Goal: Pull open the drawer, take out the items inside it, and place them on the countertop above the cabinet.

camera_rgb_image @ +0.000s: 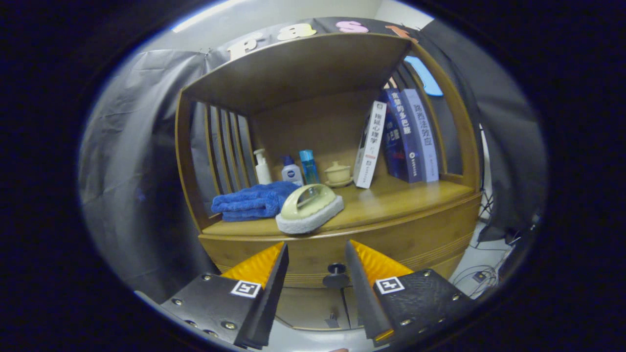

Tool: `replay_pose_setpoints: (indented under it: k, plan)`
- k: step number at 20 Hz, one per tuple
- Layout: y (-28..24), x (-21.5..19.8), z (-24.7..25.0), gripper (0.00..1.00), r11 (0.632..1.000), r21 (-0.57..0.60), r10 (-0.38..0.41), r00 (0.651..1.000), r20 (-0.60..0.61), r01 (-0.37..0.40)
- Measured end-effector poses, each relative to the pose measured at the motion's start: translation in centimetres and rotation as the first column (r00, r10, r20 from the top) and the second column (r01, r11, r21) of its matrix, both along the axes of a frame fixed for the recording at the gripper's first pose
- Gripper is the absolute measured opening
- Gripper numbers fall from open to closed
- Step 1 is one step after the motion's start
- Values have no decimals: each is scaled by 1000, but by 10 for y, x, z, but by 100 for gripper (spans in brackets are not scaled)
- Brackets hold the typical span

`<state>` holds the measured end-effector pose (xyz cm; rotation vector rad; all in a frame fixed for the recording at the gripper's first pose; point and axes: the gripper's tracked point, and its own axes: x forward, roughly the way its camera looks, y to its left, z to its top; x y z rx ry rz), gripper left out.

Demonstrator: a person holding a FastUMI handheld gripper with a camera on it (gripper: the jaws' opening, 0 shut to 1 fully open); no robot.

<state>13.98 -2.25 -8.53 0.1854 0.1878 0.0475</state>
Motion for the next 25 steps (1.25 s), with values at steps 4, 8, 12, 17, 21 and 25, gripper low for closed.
replay_pose_setpoints:
  k: [4,8,12,17,21,25]
  plan:
    - [-24,-23,40,70,997,-55,-50,999,-18,49]
    - [-46,-38,82,70,990,-121,-74,997,-31,69]
    - [-70,-49,116,70,982,-160,-103,994,-27,97]
    - [-99,-68,129,70,974,-167,-164,986,-37,156]
    - [-116,-74,125,70,971,-159,-188,981,-46,179]
    - [-129,-77,110,71,972,-135,-202,976,-82,190]
